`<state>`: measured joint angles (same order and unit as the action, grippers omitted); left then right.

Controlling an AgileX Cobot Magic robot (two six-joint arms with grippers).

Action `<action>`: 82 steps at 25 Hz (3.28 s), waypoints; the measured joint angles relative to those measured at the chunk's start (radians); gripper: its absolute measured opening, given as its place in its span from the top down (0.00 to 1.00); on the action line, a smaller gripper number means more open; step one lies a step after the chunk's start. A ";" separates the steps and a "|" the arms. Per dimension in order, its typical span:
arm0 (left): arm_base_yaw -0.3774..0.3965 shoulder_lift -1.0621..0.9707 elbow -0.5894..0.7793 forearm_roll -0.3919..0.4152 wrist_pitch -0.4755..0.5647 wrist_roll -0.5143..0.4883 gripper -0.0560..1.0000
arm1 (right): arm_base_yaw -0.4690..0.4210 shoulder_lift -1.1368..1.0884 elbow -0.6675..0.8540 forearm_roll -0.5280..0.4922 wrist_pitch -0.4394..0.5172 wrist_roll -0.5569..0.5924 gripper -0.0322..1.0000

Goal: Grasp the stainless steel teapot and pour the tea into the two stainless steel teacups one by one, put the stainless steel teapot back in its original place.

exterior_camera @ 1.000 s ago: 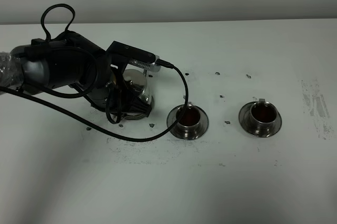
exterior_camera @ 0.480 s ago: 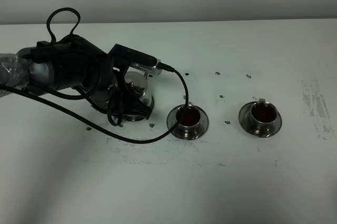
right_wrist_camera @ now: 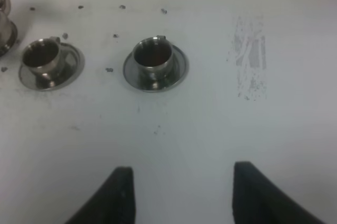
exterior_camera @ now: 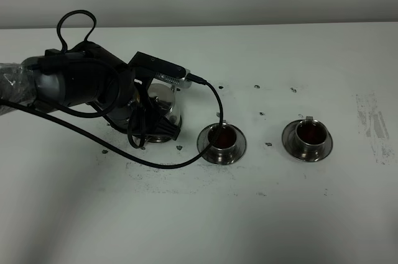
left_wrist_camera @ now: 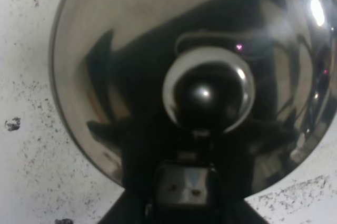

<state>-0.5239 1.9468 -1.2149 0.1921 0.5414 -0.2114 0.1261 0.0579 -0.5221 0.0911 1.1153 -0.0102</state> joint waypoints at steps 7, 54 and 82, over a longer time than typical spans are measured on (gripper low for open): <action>0.000 0.000 0.000 0.000 0.000 -0.002 0.77 | 0.000 0.000 0.000 0.000 0.000 0.000 0.57; 0.102 -0.735 0.357 0.172 0.131 -0.093 0.48 | 0.000 0.000 0.000 0.000 0.000 0.000 0.57; 0.359 -1.708 0.735 0.073 0.571 -0.142 0.48 | 0.000 0.000 0.000 0.000 0.000 0.000 0.57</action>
<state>-0.1649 0.2388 -0.4803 0.2653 1.1127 -0.3537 0.1261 0.0579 -0.5221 0.0911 1.1153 -0.0102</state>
